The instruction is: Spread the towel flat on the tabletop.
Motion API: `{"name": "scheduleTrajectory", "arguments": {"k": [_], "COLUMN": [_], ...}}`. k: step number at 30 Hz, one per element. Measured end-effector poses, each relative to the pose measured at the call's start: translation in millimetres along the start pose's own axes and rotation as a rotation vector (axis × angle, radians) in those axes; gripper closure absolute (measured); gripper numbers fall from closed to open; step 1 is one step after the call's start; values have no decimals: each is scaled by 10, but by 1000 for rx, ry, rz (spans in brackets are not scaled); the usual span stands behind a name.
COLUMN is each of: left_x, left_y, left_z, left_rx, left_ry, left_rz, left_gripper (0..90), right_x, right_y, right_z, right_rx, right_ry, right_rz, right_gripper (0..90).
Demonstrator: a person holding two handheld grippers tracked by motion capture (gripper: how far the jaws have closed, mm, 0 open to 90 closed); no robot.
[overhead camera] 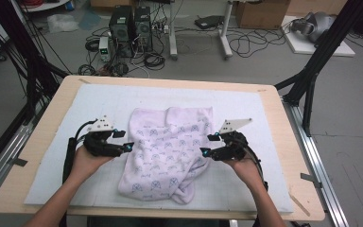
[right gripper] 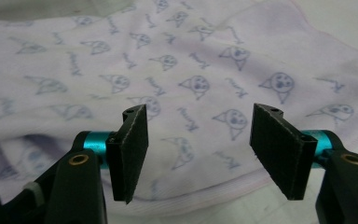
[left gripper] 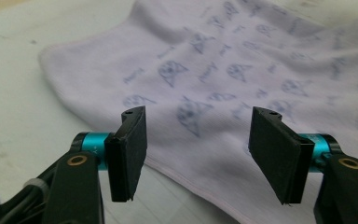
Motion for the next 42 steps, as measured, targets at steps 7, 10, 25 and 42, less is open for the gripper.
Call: {"name": "scheduleTrajectory", "arguments": {"k": [7,10,25,42], "left_x": [-67,32,27,760], "left_y": [264,353,204,-532], "left_z": [260,371,144,58], "left_rx": [30,94,56,-86], "left_ry": [-26,-81,-42,-115], "left_rz": [51,83,100,-100], "left_gripper": [369,498,857,843], "right_x": [100,258,211,634], "right_y": [-300,-372,-276,695], "right_z": [234,347,135,36], "right_rx": [-6,-23,-54,141], "right_ry": [16,-31,-47,-117], "right_rz": [-56,-67,-101,-7], "right_gripper": [363,373,827,805]}}
Point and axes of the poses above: each handheld gripper's, and its own axes: x roughly forward along the jaws, z roughly out of its underside, y roughly to its right, the point moved 9 cm from there along x, roughly forward along the jaws, and after that the axes turned 14 degrees about -z, right-handed, at the moved point
